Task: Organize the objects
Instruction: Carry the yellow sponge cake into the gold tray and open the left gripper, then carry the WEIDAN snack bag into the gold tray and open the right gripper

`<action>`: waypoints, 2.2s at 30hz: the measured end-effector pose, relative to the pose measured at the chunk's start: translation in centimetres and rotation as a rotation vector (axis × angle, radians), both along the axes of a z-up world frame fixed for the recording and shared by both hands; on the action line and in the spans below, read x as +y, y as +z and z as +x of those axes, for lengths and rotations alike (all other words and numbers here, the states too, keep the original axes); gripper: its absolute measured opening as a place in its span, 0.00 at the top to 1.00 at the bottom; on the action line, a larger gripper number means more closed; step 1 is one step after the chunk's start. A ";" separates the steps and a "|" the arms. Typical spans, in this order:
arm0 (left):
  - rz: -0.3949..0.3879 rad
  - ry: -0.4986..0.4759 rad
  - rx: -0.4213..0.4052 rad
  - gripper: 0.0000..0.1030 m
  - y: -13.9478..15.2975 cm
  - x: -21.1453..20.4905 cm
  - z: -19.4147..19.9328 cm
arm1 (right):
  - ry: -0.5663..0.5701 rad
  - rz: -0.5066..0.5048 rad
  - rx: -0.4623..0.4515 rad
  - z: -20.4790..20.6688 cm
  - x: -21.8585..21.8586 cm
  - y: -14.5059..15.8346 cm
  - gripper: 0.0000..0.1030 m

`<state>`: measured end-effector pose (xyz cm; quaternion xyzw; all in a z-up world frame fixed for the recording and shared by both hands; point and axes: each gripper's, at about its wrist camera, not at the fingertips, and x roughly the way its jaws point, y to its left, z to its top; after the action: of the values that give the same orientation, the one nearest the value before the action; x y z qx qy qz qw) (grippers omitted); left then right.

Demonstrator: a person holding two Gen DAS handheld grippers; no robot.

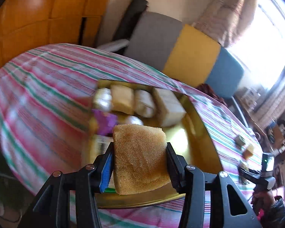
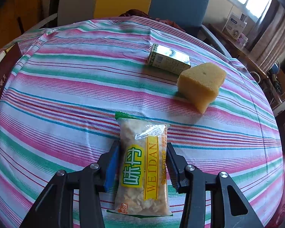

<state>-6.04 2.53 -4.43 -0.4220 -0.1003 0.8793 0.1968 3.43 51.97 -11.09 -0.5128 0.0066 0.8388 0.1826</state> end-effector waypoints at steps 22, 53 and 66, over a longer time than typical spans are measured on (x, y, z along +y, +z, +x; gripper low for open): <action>-0.161 -0.098 -0.190 0.42 -6.4 6.9 -1.1 | 0.015 0.023 -0.014 -0.2 -0.1 0.1 0.54; -0.182 0.060 0.052 0.35 -0.6 -0.2 1.5 | -0.077 0.024 -0.026 0.5 -1.2 0.4 0.55; -0.159 0.108 0.045 0.35 -1.0 -2.4 1.7 | 0.099 -0.124 0.138 -2.7 -10.1 6.3 0.55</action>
<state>-4.36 0.13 -5.47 -0.4102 -0.0485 0.9031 0.1170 0.70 41.88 -4.82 -0.4637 0.0456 0.8782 0.1080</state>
